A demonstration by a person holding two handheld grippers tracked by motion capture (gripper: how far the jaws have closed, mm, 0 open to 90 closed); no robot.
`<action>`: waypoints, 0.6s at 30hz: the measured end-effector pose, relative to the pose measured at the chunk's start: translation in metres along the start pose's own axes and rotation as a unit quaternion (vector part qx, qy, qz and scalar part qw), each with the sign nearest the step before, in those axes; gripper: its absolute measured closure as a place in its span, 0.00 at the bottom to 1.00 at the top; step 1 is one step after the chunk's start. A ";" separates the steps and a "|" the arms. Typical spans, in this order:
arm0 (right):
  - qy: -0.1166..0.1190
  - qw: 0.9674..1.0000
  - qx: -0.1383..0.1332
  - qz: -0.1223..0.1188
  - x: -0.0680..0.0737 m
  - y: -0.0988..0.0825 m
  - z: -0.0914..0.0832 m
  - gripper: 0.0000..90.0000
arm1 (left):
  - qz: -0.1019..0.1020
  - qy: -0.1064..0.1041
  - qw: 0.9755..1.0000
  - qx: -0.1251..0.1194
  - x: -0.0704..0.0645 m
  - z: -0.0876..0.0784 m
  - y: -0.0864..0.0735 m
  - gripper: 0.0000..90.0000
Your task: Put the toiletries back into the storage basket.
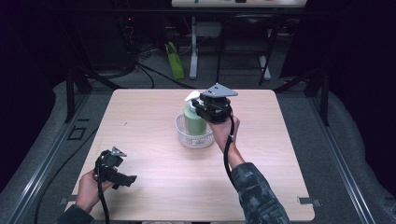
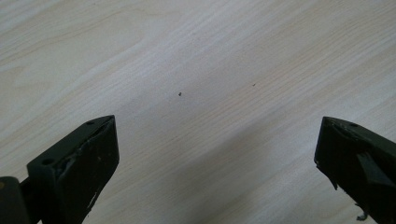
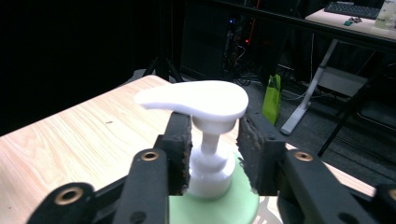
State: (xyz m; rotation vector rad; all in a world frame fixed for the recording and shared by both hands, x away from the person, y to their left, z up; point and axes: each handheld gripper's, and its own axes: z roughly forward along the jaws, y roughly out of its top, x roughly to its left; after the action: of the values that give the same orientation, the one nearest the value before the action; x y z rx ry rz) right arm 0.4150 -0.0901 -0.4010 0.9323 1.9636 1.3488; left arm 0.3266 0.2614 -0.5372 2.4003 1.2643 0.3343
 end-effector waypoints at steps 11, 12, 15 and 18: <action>0.022 0.998 0.055 0.014 -0.005 0.009 -0.016 0.39 | 0.001 0.001 1.000 0.000 -0.001 0.001 0.000 0.00; 0.021 0.998 0.059 0.012 -0.004 0.009 -0.017 0.37 | 0.001 0.001 1.000 0.000 -0.001 0.001 0.000 0.00; 0.026 0.997 0.076 0.007 -0.004 0.011 -0.024 0.28 | 0.002 0.001 1.000 0.001 -0.001 0.001 0.001 0.00; 0.030 0.996 0.084 0.004 -0.003 0.012 -0.032 0.21 | 0.002 0.001 1.000 0.001 -0.001 0.001 0.001 0.00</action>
State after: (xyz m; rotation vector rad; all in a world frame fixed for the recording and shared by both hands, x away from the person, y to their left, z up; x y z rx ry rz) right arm 0.3952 -0.1069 -0.3793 0.9867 2.1468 1.2435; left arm 0.3264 0.2597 -0.5376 2.4043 1.2618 0.3375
